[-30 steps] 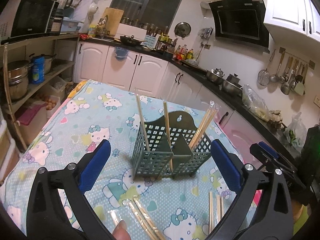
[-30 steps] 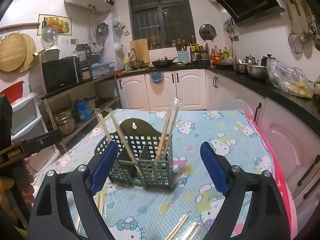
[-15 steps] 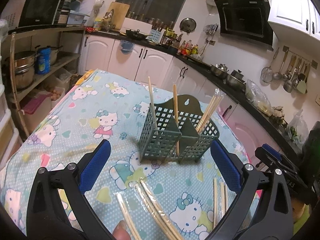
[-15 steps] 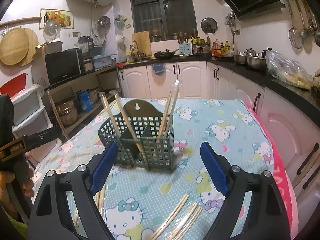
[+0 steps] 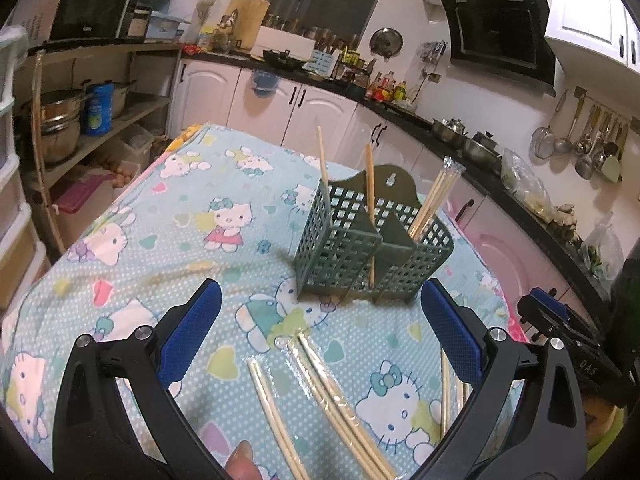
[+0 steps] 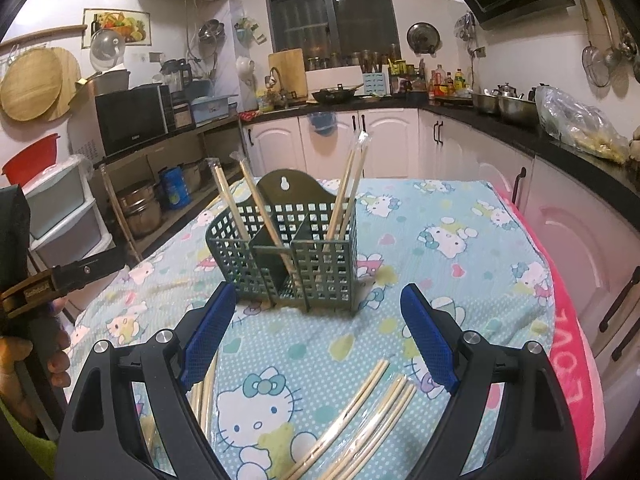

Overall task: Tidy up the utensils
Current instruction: 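Move the left tool down to the wrapped chopsticks while the right tool follows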

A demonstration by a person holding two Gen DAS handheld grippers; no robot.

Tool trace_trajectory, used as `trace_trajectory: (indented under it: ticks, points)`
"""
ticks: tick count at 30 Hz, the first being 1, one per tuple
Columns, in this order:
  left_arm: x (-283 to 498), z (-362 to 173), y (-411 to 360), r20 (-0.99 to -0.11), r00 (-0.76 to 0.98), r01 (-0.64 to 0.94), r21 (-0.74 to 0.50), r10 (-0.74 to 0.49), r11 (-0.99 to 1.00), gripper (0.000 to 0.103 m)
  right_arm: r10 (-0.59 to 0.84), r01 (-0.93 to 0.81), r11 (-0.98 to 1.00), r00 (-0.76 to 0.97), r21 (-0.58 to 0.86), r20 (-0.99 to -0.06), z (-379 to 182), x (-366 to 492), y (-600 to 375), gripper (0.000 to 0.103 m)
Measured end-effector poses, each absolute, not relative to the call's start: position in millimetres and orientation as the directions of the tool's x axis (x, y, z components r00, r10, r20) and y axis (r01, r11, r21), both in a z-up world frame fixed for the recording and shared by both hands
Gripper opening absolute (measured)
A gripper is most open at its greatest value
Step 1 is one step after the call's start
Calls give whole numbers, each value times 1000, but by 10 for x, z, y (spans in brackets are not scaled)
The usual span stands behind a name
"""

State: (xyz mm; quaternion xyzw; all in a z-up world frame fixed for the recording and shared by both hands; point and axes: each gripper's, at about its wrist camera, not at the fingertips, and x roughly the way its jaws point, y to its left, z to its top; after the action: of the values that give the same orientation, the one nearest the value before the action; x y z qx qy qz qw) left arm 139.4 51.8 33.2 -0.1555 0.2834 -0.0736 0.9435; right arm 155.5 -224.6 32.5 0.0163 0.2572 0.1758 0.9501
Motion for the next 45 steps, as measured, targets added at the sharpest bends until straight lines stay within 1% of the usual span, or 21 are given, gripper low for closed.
trace_trajectory:
  ticks: [15, 28, 35, 37, 39, 40, 42, 45]
  points:
    - [1262, 18, 537, -575, 795, 11, -306, -194, 952, 91, 342, -331, 936, 762, 124, -550, 16, 1524, -2192, 82]
    - [1243, -303, 435, -659, 722, 22, -282, -210, 959, 91, 334, -319, 937, 705, 141, -626, -315, 1562, -2234, 82]
    - [1257, -472, 423, -696, 687, 10, -278, -209, 961, 91, 328, -305, 939, 668, 157, -668, -463, 1743, -2299, 82]
    - [1272, -504, 421, -701, 681, 10, -281, -212, 960, 87, 322, -299, 941, 653, 157, -686, -506, 1839, -2331, 82]
    - [1298, -526, 413, -704, 676, 13, -286, -219, 958, 72, 312, -293, 944, 637, 153, -705, -556, 1960, -2360, 82]
    - [1313, -539, 407, -707, 672, 13, -286, -220, 958, 68, 305, -291, 945, 633, 147, -712, -568, 2001, -2368, 82]
    - [1352, -572, 389, -716, 661, 16, -286, -225, 958, 55, 294, -292, 947, 617, 135, -730, -608, 2122, -2386, 82]
    - [1410, -651, 398, -729, 639, 8, -310, -244, 951, 46, 272, -291, 950, 599, 112, -753, -666, 2272, -2395, 82]
